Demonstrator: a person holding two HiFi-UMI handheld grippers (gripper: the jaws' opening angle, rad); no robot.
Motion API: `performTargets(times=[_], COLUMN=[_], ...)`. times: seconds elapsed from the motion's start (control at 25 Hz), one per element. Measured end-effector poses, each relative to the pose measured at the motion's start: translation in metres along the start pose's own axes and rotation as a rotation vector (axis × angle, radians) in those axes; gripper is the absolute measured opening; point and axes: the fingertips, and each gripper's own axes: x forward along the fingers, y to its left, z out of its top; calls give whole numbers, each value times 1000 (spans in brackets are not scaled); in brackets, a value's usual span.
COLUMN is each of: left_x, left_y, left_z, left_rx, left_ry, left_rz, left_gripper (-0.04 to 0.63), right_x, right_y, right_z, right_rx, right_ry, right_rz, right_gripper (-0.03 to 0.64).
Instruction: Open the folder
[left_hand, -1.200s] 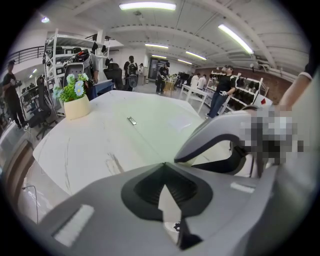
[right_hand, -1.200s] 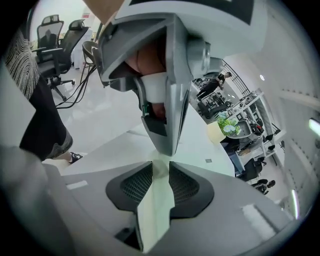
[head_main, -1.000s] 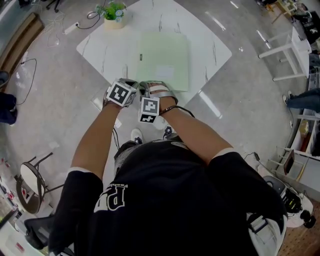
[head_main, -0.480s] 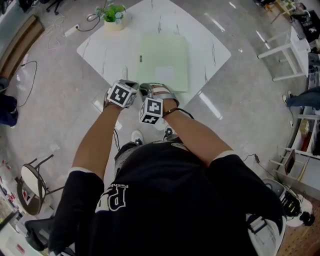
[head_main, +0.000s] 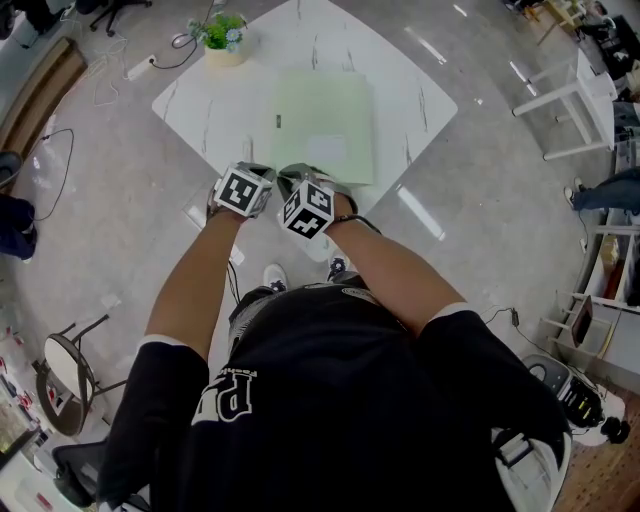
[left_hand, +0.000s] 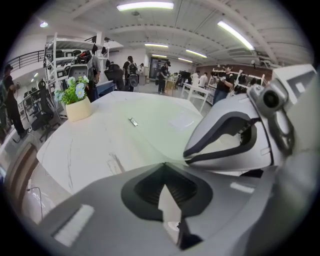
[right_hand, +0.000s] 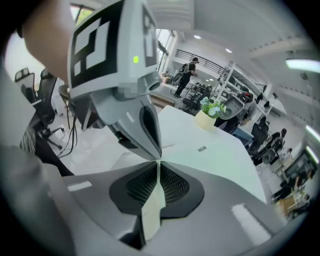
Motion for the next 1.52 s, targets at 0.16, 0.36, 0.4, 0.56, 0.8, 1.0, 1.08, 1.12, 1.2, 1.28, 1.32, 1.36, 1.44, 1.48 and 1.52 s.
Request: performTargets(times=[0.16,0.36,0.4,0.56,0.8,1.0,1.08,1.12,1.2,1.28,1.32,1.36,1.44,1.48,1.52], left_x=[-6,-9,-9,-8,-8,-6,-6,-6,-4,-1,-1,-1,0,0,1], left_y=[3,5,5,3,5,5,5,5,4,4,3,2,0,0,0], left_z=[5,6,6,5,4,3,3,2,0,-1,0,0,0,-2,-3], left_rx=[17,19,18,16,13,-1,-5,-3,6,15,16,17,14,11,12], left_ry=[-6,-8,-8,0,6,5,-1,-1,-1,-11,-17,-22,-22,-13,-3], left_rz=[33,47,48,41,41,33,33,35,27,12,11,12,15,18,22], left_gripper=[58,58,58,58,57,57,58,58,58,58,57,58,58,58,58], right_x=[-10,-29,-32,-45,-61,-82,-96,-103,-119,-133,-141,-148,-163,-170,-176], right_y=[-7,-24,-28,-29,-36,-49,-57,-61,-69,-78,-81,-85,-91,-93,-96], right_z=[7,18,19,28,31,38,39,39,39,38,37,35,27,22,17], right_rx=[176,319,337,339,354,400,430,446,477,511,527,544,573,584,594], right_ry=[-46,-123,-137,-164,-198,-269,-305,-322,-357,-395,-413,-429,-456,-467,-477], right_rz=[45,48,47,46,31,12,-3,-10,-27,-48,-59,-71,-96,-110,-124], right_gripper=[15,8,8,5,5,6,6,6,6,6,6,6,6,6,6])
